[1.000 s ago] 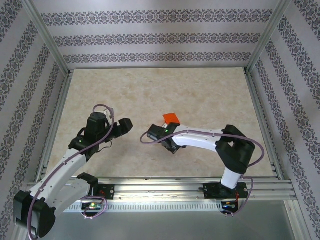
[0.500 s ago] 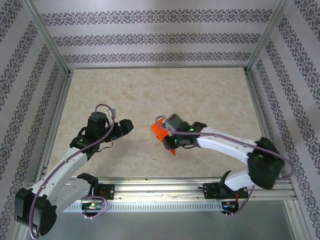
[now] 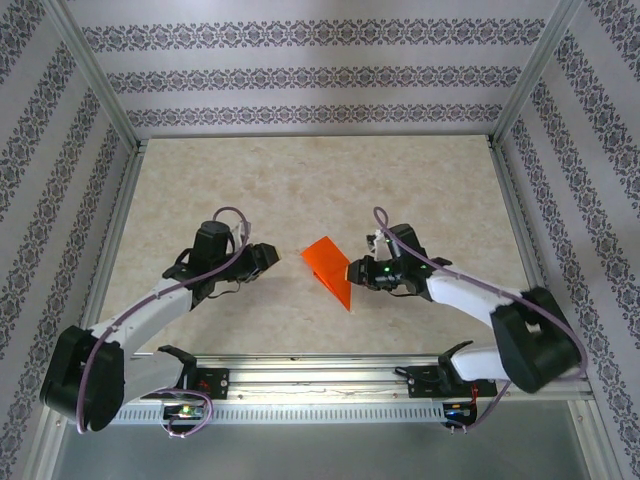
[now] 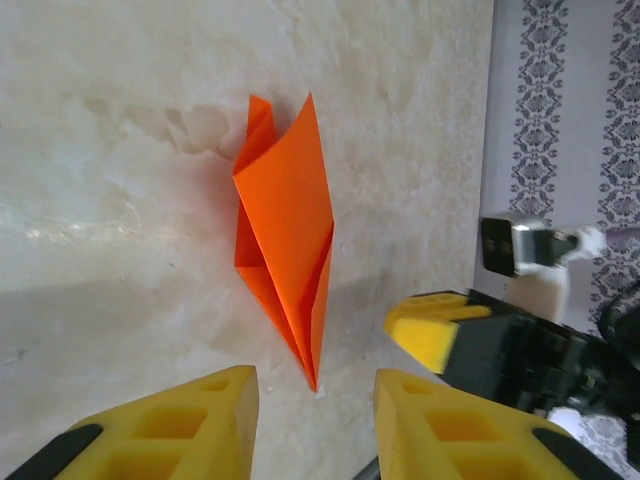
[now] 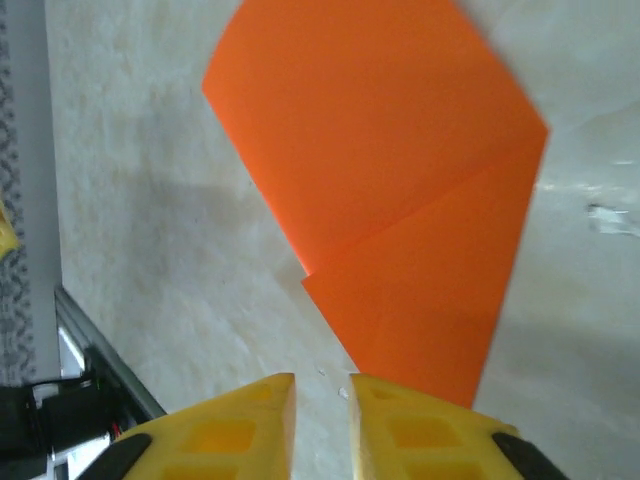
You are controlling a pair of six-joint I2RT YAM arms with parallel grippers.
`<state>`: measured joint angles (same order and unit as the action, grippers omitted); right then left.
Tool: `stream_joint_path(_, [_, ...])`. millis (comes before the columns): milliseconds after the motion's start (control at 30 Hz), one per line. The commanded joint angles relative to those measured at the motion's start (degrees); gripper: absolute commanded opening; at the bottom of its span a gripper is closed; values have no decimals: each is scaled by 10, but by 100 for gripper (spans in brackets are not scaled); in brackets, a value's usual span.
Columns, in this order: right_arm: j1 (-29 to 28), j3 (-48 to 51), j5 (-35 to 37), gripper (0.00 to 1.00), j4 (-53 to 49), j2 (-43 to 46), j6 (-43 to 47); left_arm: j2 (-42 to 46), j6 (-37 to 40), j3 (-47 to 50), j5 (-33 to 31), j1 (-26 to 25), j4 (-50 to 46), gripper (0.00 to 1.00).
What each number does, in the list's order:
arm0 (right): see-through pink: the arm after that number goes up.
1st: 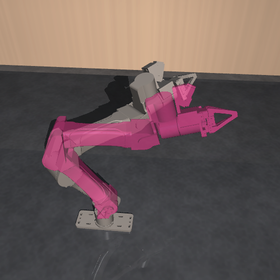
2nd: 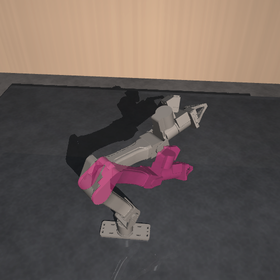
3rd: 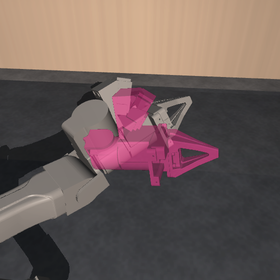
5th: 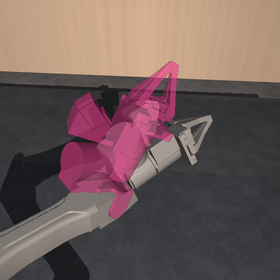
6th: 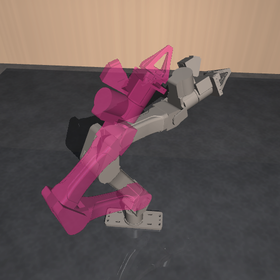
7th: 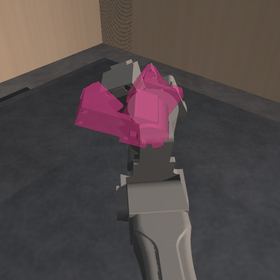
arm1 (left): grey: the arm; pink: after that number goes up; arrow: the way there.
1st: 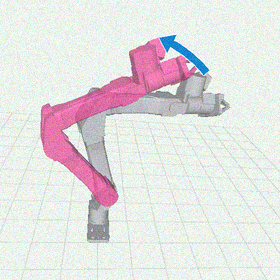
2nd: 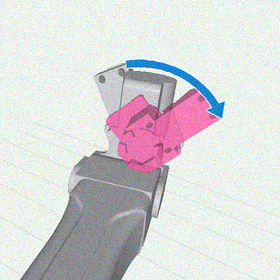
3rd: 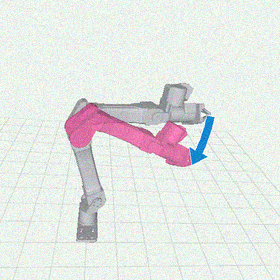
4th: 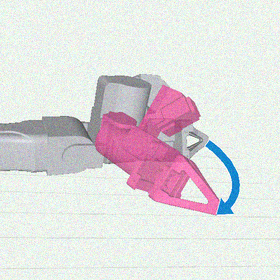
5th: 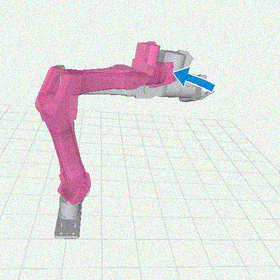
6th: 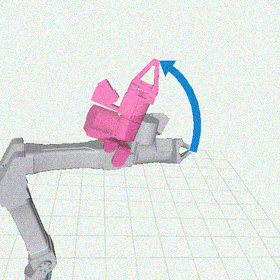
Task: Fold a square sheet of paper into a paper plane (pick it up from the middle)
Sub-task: Turn over the paper at the center of the table.
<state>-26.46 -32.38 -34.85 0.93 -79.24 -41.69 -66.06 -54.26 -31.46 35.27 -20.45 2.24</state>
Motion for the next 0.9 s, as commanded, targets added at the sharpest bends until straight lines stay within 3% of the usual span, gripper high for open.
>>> stream_joint_path(0, [-12,-18,-80,17,66,-59,-29,-14,-21,0,12,-17,49,34])
stream_joint_path(167, [-35,-33,-78,14,96,-123,-43,-31,-27,-3,6,-32,59,32])
stream_joint_path(467, [-59,-11,-2,11,91,-176,-89,-90,-38,-26,7,-57,94,28])
stream_joint_path(667, [-85,20,41,11,137,-176,-165,-150,-59,-47,-1,-76,136,23])
stream_joint_path(867, [-122,48,127,11,150,-135,-244,-233,-116,-64,-30,-96,213,16])
